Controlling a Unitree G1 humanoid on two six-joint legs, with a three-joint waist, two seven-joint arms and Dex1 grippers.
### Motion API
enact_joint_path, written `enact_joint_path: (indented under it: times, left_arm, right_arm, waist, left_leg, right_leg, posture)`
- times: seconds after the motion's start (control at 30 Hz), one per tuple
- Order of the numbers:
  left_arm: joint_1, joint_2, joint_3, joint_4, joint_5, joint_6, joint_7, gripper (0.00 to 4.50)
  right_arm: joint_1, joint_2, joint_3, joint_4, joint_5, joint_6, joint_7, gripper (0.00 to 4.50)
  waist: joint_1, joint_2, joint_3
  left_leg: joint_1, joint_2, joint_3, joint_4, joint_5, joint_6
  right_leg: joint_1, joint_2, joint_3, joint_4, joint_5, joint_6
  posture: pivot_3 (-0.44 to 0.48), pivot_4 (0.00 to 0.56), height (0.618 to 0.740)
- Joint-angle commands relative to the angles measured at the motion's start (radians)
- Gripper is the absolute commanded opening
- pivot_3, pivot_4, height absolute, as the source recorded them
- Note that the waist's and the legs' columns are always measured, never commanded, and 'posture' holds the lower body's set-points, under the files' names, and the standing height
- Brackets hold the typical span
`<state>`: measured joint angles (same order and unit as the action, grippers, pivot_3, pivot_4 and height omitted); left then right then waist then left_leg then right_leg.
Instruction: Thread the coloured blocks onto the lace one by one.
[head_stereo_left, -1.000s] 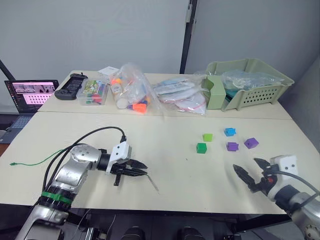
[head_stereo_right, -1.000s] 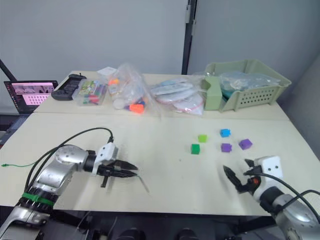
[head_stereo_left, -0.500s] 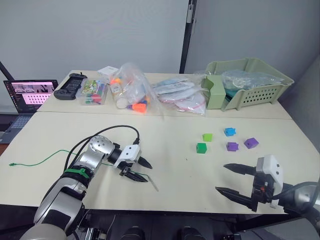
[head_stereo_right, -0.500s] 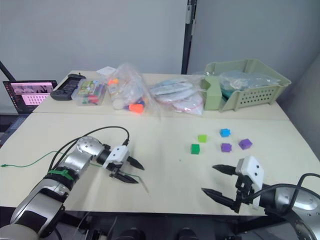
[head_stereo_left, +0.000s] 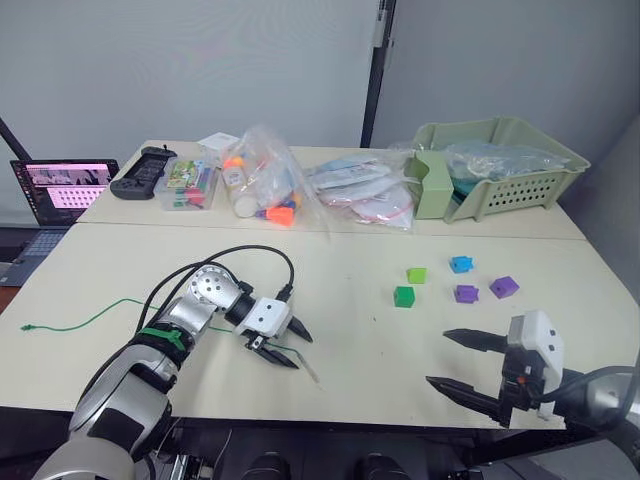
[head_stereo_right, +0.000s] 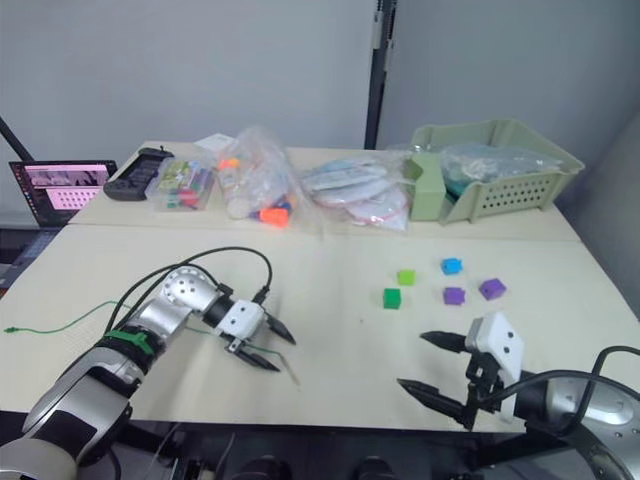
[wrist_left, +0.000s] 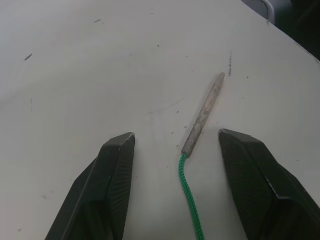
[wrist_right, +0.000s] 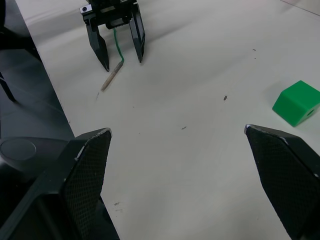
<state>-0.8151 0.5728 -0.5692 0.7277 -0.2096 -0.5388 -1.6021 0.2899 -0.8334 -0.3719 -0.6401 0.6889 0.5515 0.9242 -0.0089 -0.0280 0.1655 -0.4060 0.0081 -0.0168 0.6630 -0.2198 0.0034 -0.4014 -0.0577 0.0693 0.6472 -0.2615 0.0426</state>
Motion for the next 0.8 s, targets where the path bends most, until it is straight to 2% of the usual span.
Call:
enact_joint_path:
  times: [0.03, 0.2, 0.33, 0.37, 0.47, 0.67, 0.8]
  left_arm:
    - [0.012, 0.022, -0.071, -0.039, 0.045, 0.021, -0.012, 2.82]
    - [-0.007, 0.037, -0.119, -0.023, 0.08, 0.078, -0.012, 1.39]
    - [-0.014, 0.039, -0.143, -0.008, 0.084, 0.075, -0.012, 0.04]
    - [-0.014, 0.037, -0.142, -0.004, 0.089, 0.067, -0.012, 0.01]
    - [-0.016, 0.034, -0.138, 0.002, 0.095, 0.054, -0.012, 0.01]
    - [-0.006, 0.002, 0.01, -0.088, 0.046, 0.211, 0.007, 0.01]
    - [0.059, 0.085, 0.097, -0.313, 0.009, 0.405, 0.026, 0.01]
  right_arm:
    - [0.001, 0.006, -0.026, -0.043, 0.016, -0.004, -0.021, 4.5]
    - [0.002, 0.012, -0.026, -0.06, 0.023, 0.002, -0.044, 4.5]
    - [0.003, 0.015, -0.031, -0.068, 0.028, 0.002, -0.056, 4.5]
    - [0.003, 0.016, -0.033, -0.069, 0.03, 0.002, -0.061, 4.5]
    - [0.003, 0.019, -0.035, -0.072, 0.03, 0.002, -0.068, 4.5]
    - [0.038, 0.047, -0.046, -0.087, 0.017, 0.002, -0.109, 4.5]
    - [0.079, 0.096, -0.089, -0.071, -0.018, 0.013, -0.204, 4.5]
  waist:
    - [-0.003, 0.0, 0.0]
    - [-0.003, 0.001, -0.001]
    - [0.002, 0.001, -0.001]
    - [0.0, 0.001, -0.001]
    - [-0.002, 0.002, -0.002]
    - [0.002, 0.002, -0.002]
    - [-0.003, 0.002, -0.001]
  left_leg:
    - [0.0, 0.0, 0.0, 0.0, 0.0, 0.0]
    - [0.001, 0.0, 0.0, 0.0, 0.0, 0.0]
    - [0.008, 0.0, -0.001, 0.0, 0.0, 0.0]
    - [0.009, 0.0, -0.001, 0.0, 0.0, 0.0]
    - [0.009, 0.001, -0.001, 0.0, 0.0, 0.0]
    - [0.008, 0.0, -0.002, 0.0, 0.0, 0.0]
    - [0.006, 0.002, -0.003, 0.0, 0.0, 0.0]
  right_leg:
    - [0.0, 0.0, 0.0, 0.0, 0.0, 0.0]
    - [0.001, 0.0, 0.0, 0.0, 0.0, 0.0]
    - [0.012, 0.0, -0.001, -0.002, -0.002, 0.002]
    - [0.012, 0.0, -0.001, -0.002, -0.004, 0.007]
    - [0.012, 0.001, -0.001, -0.002, -0.005, 0.008]
    - [0.012, 0.0, -0.001, -0.002, -0.005, 0.008]
    - [0.009, 0.0, -0.001, -0.002, -0.004, 0.007]
  posture:
    - [0.0, 0.15, 0.74]
    - [0.0, 0.15, 0.74]
    - [0.0, 0.15, 0.74]
    - [0.0, 0.15, 0.74]
    - [0.0, 0.15, 0.74]
    - [0.0, 0.15, 0.74]
    - [0.0, 0.15, 0.74]
